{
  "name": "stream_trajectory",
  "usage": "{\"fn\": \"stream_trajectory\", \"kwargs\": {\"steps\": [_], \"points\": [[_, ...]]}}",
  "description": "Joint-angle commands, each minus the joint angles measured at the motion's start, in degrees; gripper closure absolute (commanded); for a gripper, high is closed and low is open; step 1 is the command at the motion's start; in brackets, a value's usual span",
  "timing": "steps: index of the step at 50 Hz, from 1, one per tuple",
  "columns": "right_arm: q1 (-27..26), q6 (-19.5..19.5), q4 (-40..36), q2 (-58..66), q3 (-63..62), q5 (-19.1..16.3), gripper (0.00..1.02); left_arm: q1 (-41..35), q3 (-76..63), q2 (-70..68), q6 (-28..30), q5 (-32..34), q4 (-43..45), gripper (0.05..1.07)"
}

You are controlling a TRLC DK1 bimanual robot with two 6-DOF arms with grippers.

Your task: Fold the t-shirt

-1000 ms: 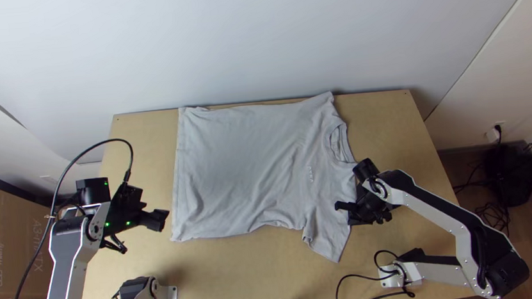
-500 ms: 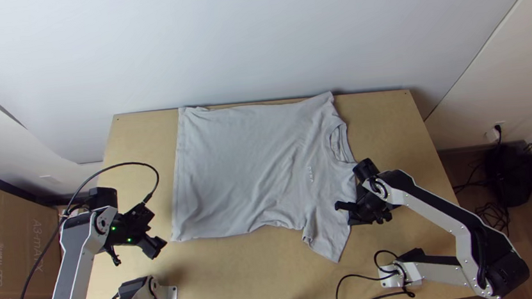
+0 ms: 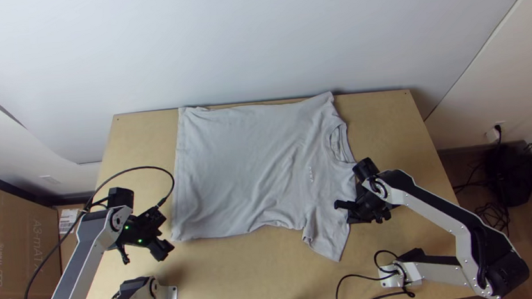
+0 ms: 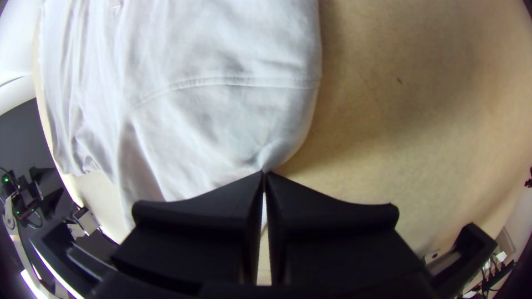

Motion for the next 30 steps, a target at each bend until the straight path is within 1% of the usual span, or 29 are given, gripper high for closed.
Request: {"fn": "stream_trajectory", "kwargs": {"steps": [1, 5, 18, 27, 28, 30], "points": [[-0.2, 1.4, 1.1, 1.1, 0.3, 0.8, 1.0, -1.5, -2.5, 1.4, -1.8, -1.0, 2.3, 0.24], [-0.2, 1.6, 1.4, 1.1, 0.0, 0.7, 1.0, -2.4, -2.9, 2.0, -3.0, -1.9, 4.2, 0.24], [-0.1, 1.9, 2.2, 1.7, -0.4, 0.7, 1.0, -3.3, -3.8, 4.7, -4.0, -3.0, 8.4, 0.25], [-0.3, 1.9, 2.2, 1.7, 0.0, 0.7, 1.0, -4.0, -4.4, 6.3, -4.4, -3.3, 9.4, 0.25], [-0.3, 1.9, 2.2, 1.7, 0.1, 0.7, 1.0, -4.1, -4.4, 6.4, -4.4, -3.3, 9.3, 0.28], [-0.4, 1.9, 2.2, 1.7, 0.1, 0.7, 1.0, -4.1, -4.5, 6.3, -4.6, -3.3, 9.5, 0.42]]}}
